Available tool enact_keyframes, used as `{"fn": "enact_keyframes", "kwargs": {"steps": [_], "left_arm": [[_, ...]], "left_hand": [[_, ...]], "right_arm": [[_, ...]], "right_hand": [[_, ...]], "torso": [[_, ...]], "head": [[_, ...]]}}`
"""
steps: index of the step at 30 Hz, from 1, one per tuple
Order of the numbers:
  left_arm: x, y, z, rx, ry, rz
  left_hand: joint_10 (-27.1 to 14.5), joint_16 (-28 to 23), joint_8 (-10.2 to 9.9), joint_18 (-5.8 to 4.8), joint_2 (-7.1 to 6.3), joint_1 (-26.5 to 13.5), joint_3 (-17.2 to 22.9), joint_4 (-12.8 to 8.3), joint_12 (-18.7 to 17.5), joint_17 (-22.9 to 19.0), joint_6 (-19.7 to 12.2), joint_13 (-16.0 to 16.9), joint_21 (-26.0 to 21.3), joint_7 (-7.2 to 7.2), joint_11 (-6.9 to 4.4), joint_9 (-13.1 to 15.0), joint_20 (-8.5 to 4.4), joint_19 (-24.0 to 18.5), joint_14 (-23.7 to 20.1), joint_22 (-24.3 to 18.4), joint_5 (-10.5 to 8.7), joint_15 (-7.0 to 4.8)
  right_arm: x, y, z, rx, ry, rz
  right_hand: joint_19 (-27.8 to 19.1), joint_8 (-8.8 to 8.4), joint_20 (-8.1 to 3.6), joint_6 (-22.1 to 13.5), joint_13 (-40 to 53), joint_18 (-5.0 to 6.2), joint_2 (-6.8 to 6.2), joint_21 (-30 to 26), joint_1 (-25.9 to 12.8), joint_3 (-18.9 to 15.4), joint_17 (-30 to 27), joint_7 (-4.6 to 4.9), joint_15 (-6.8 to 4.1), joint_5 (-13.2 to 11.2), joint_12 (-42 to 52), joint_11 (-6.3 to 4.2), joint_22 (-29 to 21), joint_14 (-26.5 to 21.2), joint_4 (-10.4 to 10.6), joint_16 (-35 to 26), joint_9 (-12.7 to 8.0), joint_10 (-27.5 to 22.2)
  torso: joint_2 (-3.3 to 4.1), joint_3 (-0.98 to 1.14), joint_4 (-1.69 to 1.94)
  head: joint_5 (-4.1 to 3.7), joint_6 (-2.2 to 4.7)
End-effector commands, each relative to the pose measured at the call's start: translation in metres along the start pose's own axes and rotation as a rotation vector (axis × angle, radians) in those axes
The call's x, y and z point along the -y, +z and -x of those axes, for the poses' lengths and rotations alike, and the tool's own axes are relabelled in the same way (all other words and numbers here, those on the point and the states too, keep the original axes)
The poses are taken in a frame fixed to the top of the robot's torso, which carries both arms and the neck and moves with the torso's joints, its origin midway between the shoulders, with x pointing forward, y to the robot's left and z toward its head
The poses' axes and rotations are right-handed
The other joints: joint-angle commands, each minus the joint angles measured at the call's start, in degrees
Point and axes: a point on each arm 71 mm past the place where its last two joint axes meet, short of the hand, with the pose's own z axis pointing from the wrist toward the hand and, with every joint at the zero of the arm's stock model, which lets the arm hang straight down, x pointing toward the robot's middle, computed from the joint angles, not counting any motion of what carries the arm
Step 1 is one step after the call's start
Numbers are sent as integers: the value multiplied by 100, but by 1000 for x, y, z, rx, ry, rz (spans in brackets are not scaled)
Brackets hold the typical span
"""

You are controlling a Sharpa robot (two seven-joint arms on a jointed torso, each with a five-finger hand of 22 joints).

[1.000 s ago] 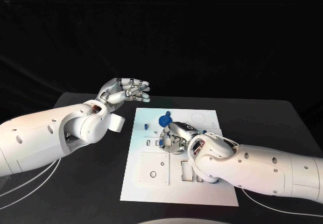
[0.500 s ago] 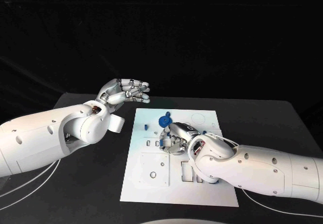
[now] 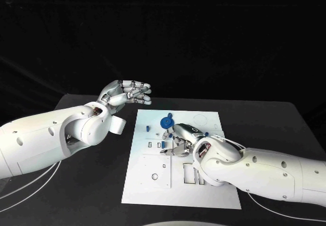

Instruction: Assemble the parts on the task board

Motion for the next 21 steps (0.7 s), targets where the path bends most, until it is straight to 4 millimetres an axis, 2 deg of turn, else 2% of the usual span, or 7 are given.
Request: {"fn": "enact_keyframes", "kwargs": {"steps": [1,8,9,11,12,17,21], "left_arm": [[-2,0,-3,-37,43,25],[-13,0,-5,-88,206,158],[-15,0,-5,-95,234,189],[-20,0,-7,-122,287,251],[-22,-1,-8,-137,313,281],[-36,0,-18,-240,473,456],[-45,3,-26,-322,616,572]], "left_hand": [[-34,70,-42,71,-4,-84,-55,-9,-24,66,-54,11,70,70,-13,-2,-13,55,89,24,-24,-30],[919,2427,369,88,-90,-439,-585,338,942,1636,120,551,1268,-270,-457,233,-518,1185,1281,629,-46,-463],[744,4004,651,59,-52,-387,-727,398,1497,3097,25,982,1764,-444,-505,393,-618,1323,1523,932,11,-583],[875,5043,1004,48,-16,-527,-896,581,2223,4177,104,1472,2126,-450,-614,592,-637,1305,1837,1170,-9,-648],[603,5758,1570,-34,45,-525,-1020,765,3322,4899,-5,2293,2974,-631,-791,966,-713,1322,2052,1962,43,-761],[375,6503,2643,-202,322,-1079,-1251,1079,5245,5849,-309,3887,4666,-700,-828,1690,-766,1320,2430,3961,37,-825],[734,6740,2958,-290,398,-1340,-1390,1091,5920,6229,-267,4627,5148,-791,-905,1920,-822,1471,2593,4622,29,-892]], "right_arm": [[-2,-7,11,79,46,70],[9,-22,50,132,166,129],[12,-25,57,136,189,122],[17,-30,70,145,223,106],[20,-32,76,149,234,99],[36,-42,106,180,258,56],[48,-46,120,202,265,20]], "right_hand": [[243,-35,43,-54,728,-44,43,-41,53,-44,1193,3,34,41,-16,53,1043,517,-2,-9,-9,3],[99,84,16,124,642,24,304,-296,446,198,1021,-45,-3,24,-111,9,865,475,-43,-69,12,-77],[96,94,14,136,648,25,310,-302,454,209,1021,-48,-5,23,-105,6,861,475,-42,-69,14,-72],[96,124,9,177,648,25,316,-305,455,225,1025,-58,-11,19,-105,-2,861,476,-38,-69,22,-73],[98,127,8,181,649,24,317,-302,455,226,1030,-59,-12,19,-104,-3,863,477,-37,-67,23,-72],[104,191,-6,254,646,22,302,-298,397,224,1038,-83,-29,11,-106,-23,870,480,-20,-66,43,-72],[107,198,-8,260,645,20,302,-293,389,224,1044,-85,-31,11,-107,-25,874,481,-18,-64,45,-73]], "torso": [[-15,7,-6],[-54,16,-20],[-67,21,-23],[-84,30,-23],[-94,37,-24],[-154,67,-39],[-186,88,-43]], "head": [[13,12],[34,1],[35,-4],[41,-26],[48,-35],[68,-71],[78,-100]]}}
